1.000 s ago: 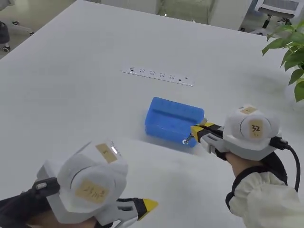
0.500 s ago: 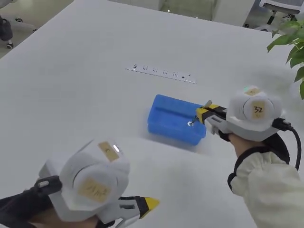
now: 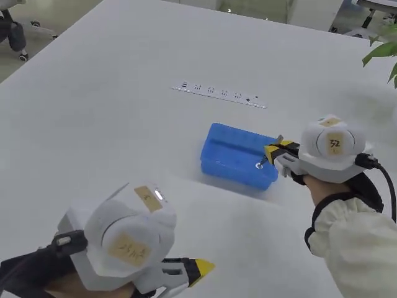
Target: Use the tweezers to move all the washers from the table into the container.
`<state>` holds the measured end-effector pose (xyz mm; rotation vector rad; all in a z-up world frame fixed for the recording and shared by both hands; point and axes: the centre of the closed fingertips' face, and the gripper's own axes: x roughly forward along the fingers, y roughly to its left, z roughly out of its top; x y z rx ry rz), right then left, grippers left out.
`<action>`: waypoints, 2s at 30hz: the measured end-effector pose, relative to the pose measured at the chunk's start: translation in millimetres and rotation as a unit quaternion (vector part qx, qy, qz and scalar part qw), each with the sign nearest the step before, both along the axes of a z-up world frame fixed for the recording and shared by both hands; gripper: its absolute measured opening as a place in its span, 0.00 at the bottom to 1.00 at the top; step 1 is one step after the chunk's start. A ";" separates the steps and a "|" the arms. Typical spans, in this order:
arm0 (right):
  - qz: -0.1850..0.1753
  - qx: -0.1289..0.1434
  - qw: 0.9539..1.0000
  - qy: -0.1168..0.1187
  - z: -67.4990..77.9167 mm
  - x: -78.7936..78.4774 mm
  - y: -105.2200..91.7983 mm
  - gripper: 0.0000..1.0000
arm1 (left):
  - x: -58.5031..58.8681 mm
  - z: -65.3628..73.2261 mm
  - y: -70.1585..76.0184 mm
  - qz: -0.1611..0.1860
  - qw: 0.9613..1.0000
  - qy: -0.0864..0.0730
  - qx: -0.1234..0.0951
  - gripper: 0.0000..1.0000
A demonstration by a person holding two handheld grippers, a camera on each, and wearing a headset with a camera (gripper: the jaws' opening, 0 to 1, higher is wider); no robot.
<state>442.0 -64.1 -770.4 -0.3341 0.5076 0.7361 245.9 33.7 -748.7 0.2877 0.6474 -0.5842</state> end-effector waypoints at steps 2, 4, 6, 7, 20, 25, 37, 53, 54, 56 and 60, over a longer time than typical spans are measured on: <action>-0.001 -0.004 1.000 0.006 -6.0 1.3 -0.7 0.01 | 0.7 2.9 0.3 0.003 1.000 -0.003 -0.005 0.87; -0.001 -0.007 1.000 0.010 -10.0 2.0 -0.7 0.01 | 0.9 3.6 1.2 0.004 1.000 -0.004 -0.003 0.86; 0.000 -0.012 1.000 0.016 -15.3 2.2 -0.6 0.01 | 0.9 4.4 2.4 0.005 1.000 -0.007 0.000 0.85; -0.002 -0.014 1.000 0.020 -18.7 2.6 -1.4 0.01 | 0.8 4.8 2.6 0.005 1.000 -0.007 -0.001 0.85; -0.014 -0.024 0.999 0.045 -40.4 5.6 -6.4 0.01 | -2.9 18.3 -4.2 -0.004 1.000 -0.015 -0.013 0.78; -0.018 -0.017 0.999 0.048 -39.6 6.4 -7.1 0.01 | -5.0 19.1 -8.5 -0.010 1.000 -0.017 -0.009 0.77; -0.028 -0.001 0.999 0.037 -21.2 11.7 -7.3 0.02 | -4.4 27.9 -7.2 -0.017 0.999 -0.025 -0.013 0.70; 0.067 0.048 0.997 -0.003 50.2 -70.9 22.3 0.02 | 3.5 68.7 -28.8 -0.100 0.994 -0.037 -0.034 0.49; 0.081 0.040 0.996 -0.007 52.3 -82.1 24.6 0.02 | 3.2 71.6 -30.6 -0.107 0.993 -0.037 -0.038 0.49; 0.106 0.036 0.994 -0.004 53.9 -98.4 28.9 0.02 | 3.6 75.7 -32.5 -0.116 0.991 -0.035 -0.048 0.47; 0.138 0.039 0.990 0.014 56.6 -132.0 34.8 0.02 | 5.5 81.5 -35.3 -0.133 0.989 -0.030 -0.054 0.40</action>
